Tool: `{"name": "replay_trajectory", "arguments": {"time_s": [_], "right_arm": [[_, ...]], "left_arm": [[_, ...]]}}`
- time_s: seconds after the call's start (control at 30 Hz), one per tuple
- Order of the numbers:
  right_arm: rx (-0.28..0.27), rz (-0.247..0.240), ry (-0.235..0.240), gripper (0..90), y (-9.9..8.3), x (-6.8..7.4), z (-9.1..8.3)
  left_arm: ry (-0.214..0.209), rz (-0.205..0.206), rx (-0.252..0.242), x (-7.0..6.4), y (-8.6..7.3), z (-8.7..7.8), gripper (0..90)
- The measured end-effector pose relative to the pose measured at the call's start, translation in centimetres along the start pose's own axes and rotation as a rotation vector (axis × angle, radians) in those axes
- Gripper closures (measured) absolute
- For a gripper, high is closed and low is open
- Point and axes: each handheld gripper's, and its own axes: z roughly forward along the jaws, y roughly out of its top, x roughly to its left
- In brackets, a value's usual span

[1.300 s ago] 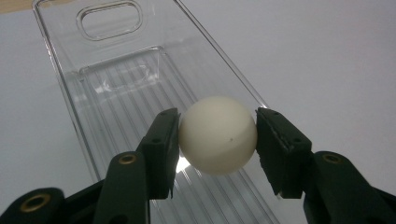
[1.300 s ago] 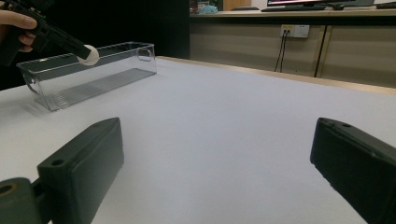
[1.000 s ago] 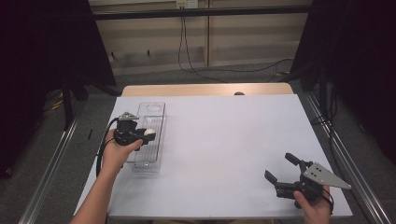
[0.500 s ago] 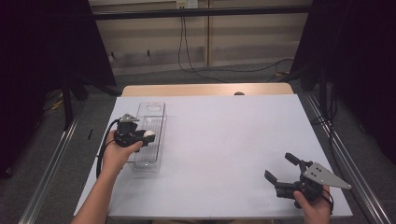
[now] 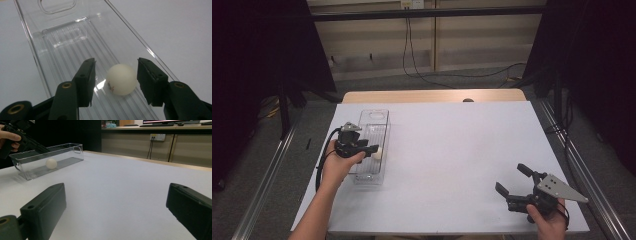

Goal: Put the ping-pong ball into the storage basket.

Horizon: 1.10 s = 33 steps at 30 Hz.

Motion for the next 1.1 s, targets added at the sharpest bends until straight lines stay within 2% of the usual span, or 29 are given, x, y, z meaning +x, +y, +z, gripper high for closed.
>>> {"name": "replay_trajectory", "arguments": {"time_s": [0.03, 0.07, 0.2, 0.23, 0.33, 0.4, 0.43, 0.67, 0.77, 0.9, 1.1], "right_arm": [[0.000, -0.001, 0.000, 2.4, 0.0, 0.0, 0.0], [0.000, 0.000, 0.000, 2.4, 0.0, 0.0, 0.0], [-0.001, 0.003, -0.002, 2.4, 0.0, 0.0, 0.0], [0.001, 0.001, 0.000, 2.4, 0.0, 0.0, 0.0], [-0.001, 0.004, -0.002, 2.4, 0.0, 0.1, 0.0], [-0.001, 0.003, -0.002, 2.4, 0.0, 0.1, 0.0], [-0.001, 0.002, -0.001, 2.4, 0.0, 0.1, 0.0], [-0.002, 0.006, -0.005, 2.4, 0.0, 0.1, 0.0], [0.000, 0.007, -0.004, 2.4, 0.0, 0.1, 0.0], [0.003, -0.004, 0.005, 2.4, 0.0, 0.1, 0.1], [0.006, -0.001, 0.011, 2.4, 0.0, 0.1, 0.2]], "left_arm": [[-0.014, 0.010, 0.023, 0.2, 0.1, -0.2, 48.6], [-0.004, -0.006, 0.007, 0.0, 0.0, -0.1, 47.9], [0.001, -0.007, -0.004, 0.2, 0.0, -0.4, 46.1], [0.004, -0.022, -0.028, 0.1, 0.0, -0.4, 44.8], [0.001, -0.015, -0.025, 0.3, 0.0, -0.7, 41.1], [0.007, -0.029, -0.049, 0.3, -0.1, -0.7, 38.6], [0.002, -0.023, -0.036, 0.5, 0.0, -0.9, 38.0], [0.017, -0.054, -0.069, 0.6, -0.2, -1.2, 27.3], [0.014, -0.053, -0.079, 0.7, -0.4, -1.5, 26.9], [0.016, -0.055, -0.103, 0.5, -0.3, -1.9, 19.3], [0.020, -0.051, -0.126, 0.4, -0.4, -2.5, 14.5]]}}
